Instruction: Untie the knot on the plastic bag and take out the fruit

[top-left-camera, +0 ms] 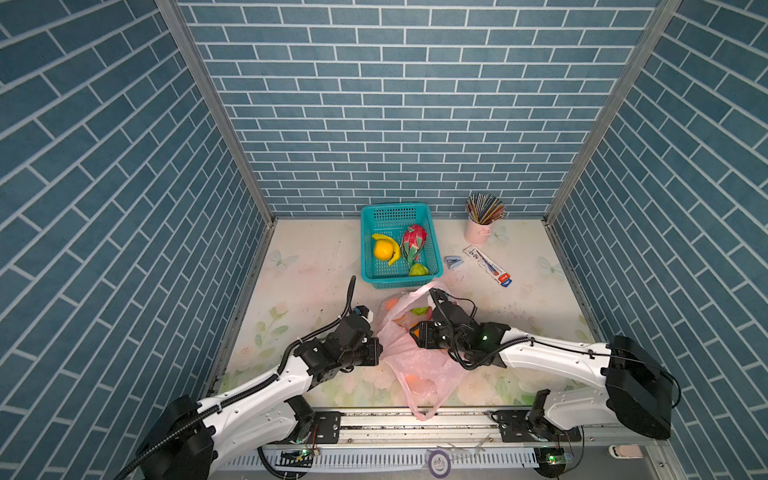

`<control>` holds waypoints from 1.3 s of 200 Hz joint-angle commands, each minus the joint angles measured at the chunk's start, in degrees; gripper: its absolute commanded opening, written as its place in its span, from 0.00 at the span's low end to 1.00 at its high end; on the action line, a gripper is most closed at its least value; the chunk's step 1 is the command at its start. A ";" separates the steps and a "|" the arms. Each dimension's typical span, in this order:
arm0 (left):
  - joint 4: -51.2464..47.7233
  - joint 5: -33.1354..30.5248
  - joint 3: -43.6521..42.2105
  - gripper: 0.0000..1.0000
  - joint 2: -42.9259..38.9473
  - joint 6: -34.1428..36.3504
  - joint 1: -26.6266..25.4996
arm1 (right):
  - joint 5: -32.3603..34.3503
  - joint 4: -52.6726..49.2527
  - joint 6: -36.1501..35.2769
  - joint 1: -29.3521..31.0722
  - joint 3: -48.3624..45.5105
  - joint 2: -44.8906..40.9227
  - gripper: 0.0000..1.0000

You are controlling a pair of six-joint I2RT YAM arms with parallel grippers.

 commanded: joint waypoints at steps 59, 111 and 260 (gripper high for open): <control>-4.95 -5.22 1.21 0.13 0.72 1.05 -0.07 | -0.39 5.72 6.57 -4.57 -4.60 -7.30 0.63; -5.13 -5.55 3.59 0.16 1.01 1.99 -0.07 | -1.70 6.11 6.65 -5.12 -6.85 -9.98 0.61; 16.02 3.91 9.06 0.81 -10.43 31.27 -0.25 | -5.12 8.70 3.04 -5.12 -9.02 -16.87 0.62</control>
